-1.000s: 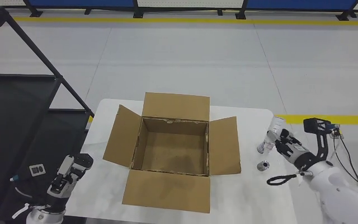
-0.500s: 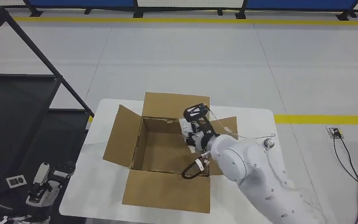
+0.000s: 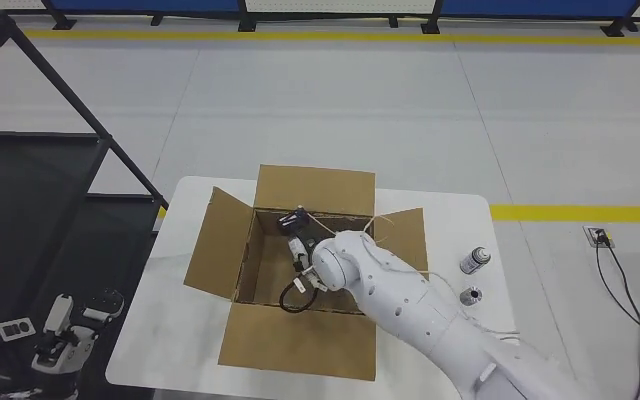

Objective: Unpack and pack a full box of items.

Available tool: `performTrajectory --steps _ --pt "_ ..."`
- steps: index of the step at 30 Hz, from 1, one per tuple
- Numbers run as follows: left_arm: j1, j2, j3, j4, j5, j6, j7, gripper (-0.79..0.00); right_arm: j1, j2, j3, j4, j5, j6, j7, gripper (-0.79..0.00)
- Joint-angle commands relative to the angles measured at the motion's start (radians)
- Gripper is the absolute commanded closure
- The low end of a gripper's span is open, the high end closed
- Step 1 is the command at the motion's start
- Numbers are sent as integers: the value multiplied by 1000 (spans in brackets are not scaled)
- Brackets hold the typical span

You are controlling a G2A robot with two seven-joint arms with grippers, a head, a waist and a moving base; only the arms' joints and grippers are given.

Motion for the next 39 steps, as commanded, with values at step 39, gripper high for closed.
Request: performTrajectory --steps 39 --pt "-59 -4 82 -55 117 65 5 -785 -1037 315 1146 -1306 -488 -22 22 -785"
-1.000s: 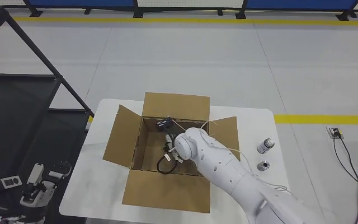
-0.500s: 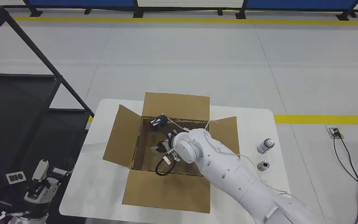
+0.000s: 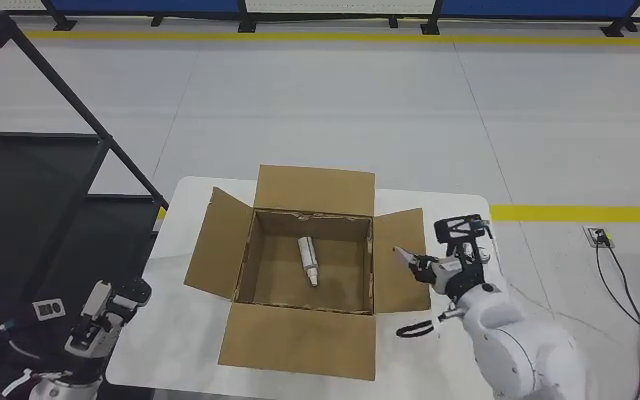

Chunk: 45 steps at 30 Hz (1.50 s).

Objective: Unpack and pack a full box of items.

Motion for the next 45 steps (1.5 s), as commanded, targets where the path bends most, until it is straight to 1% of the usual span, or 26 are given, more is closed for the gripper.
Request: performTrajectory --steps 1,4,5,7,10,12,15,18,19,20,21,23,25,26,27,30,33,36,38,41,43,45 --pt "-2 0 8 -9 12 5 5 -785 -70 6 137 25 43 -4 -5 -785" --pt "-2 -1 16 -20 24 11 13 -785 -99 14 250 131 106 -35 33 -785" --pt "-3 -1 19 -23 28 13 15 -785 -91 17 275 180 130 -49 54 -785" --pt "-5 -2 28 -27 38 18 16 -785 -55 24 298 294 127 -53 100 -785" --pt "-9 -2 40 -34 58 23 20 -785 24 32 270 442 103 -82 171 -785" --pt "-11 -2 46 -37 67 26 25 -785 66 34 246 519 105 -106 196 -785" --pt "-12 -3 52 -41 78 30 31 -785 117 36 214 610 103 -118 203 -785" --pt "-9 -3 54 -40 83 31 36 -785 151 37 192 670 104 -130 200 -785" --pt "-8 -3 54 -39 84 32 36 -785 159 38 186 681 104 -134 198 -603" --pt "-7 -3 55 -38 83 32 39 -785 166 39 181 692 105 -135 200 -440" --pt "-6 -3 54 -38 85 31 40 -785 174 40 177 704 101 -133 203 -351" --pt "-5 -3 55 -37 84 30 43 -785 192 41 165 728 93 -129 214 -299" --pt "-3 -4 54 -38 84 29 44 -785 209 42 156 748 93 -128 214 -203" --pt "-2 -4 54 -38 82 28 45 -785 216 43 153 758 93 -128 213 -83" --pt "-1 -4 52 -39 83 27 46 -785 222 44 150 765 95 -130 213 0" --pt "2 -4 48 -40 82 27 49 -785 235 46 144 775 97 -129 212 0" --pt "3 -4 45 -41 80 27 50 -785 228 49 149 737 105 -121 193 0" --pt "4 -3 43 -42 79 26 49 -785 186 52 171 618 121 -104 162 0" --pt "4 -3 42 -43 79 25 49 -785 134 52 191 481 134 -79 133 0" --pt "4 -3 42 -41 80 25 47 -785 44 48 207 236 161 -17 69 0" --pt "2 -3 42 -40 78 25 45 -785 -9 44 188 87 171 9 20 0" --pt "0 -3 42 -36 73 23 44 -785 -40 41 145 -26 152 23 -28 0"
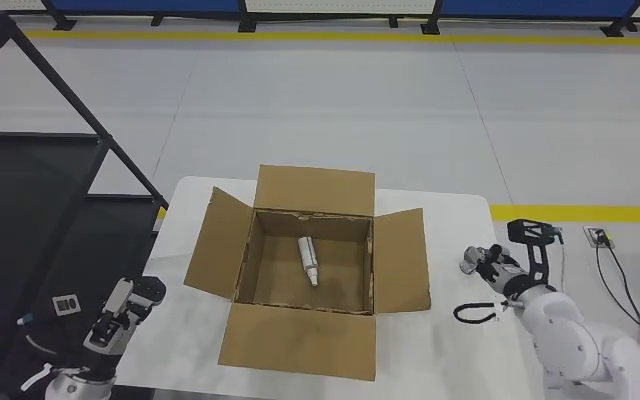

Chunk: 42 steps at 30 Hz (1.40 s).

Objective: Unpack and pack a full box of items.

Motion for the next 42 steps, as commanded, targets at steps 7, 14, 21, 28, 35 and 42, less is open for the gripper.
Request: performTrajectory --steps 7,14,21,28,35,42 --pt "5 -1 -17 31 -46 -21 1 -785 104 -12 -325 -127 -107 -72 -14 0" --pt "22 -1 -55 59 -100 -42 0 -785 534 -80 -695 329 -157 -3 146 0" --pt "26 0 -89 82 -136 -44 -14 -785 808 -186 -928 806 -59 43 164 0" --pt "12 2 -95 78 -136 -31 -29 -785 920 -286 -1043 1118 39 56 92 0" --pt "-1 3 -98 76 -131 -20 -40 -785 970 -364 -1108 1305 65 60 28 -65" --pt "-3 3 -97 82 -131 -21 -44 -785 1000 -416 -1119 1415 95 42 -20 -339"
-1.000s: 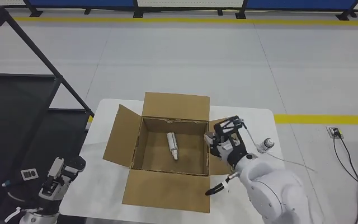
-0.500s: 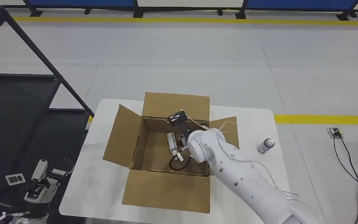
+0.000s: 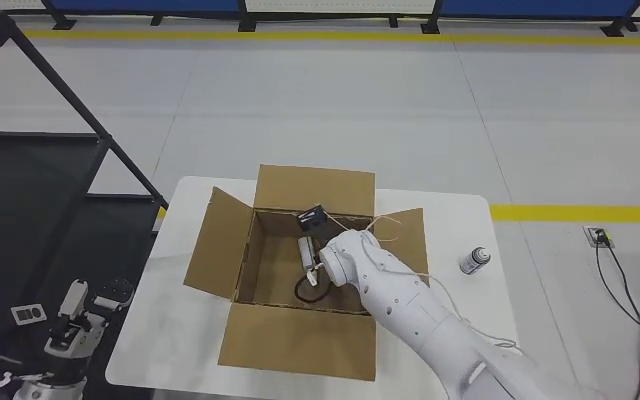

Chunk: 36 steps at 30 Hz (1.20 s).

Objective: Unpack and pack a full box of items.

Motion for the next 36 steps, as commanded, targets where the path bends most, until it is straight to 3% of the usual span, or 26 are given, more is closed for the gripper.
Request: performTrajectory --steps 1,10,13,16,19,20,22,23,24,26,31,36 --pt "1 0 -1 1 -1 -2 -1 -785 7 -11 0 22 3 -5 -9 -342" --pt "8 -2 2 -7 6 -6 -4 -785 -4 -23 19 -11 -26 13 -42 -366" --pt "9 -2 6 -15 15 -4 -5 -785 -38 2 56 -126 -56 33 -49 -369" --pt "7 -2 17 -24 27 0 -7 -785 -110 56 133 -331 -128 56 -20 -366" --pt "4 -3 29 -35 44 2 -7 -785 -251 132 275 -634 -251 71 37 -379" --pt "3 -3 33 -39 47 2 -7 -785 -313 158 334 -745 -305 75 58 -431" --pt "3 -3 39 -45 53 2 -4 -785 -446 200 464 -956 -383 62 99 -683" --pt "3 -3 40 -47 55 3 -2 -785 -508 217 532 -1046 -407 51 111 -748" --pt "4 -4 41 -48 57 3 -1 -785 -565 230 597 -1122 -422 40 116 -785" --pt "5 -4 42 -49 59 3 1 -785 -660 249 723 -1231 -423 22 115 -785" --pt "7 -5 47 -44 58 0 7 -785 -800 272 977 -1311 -372 22 74 -785" --pt "4 -6 60 -54 76 7 17 -785 -810 289 1120 -1185 -389 23 136 -785"
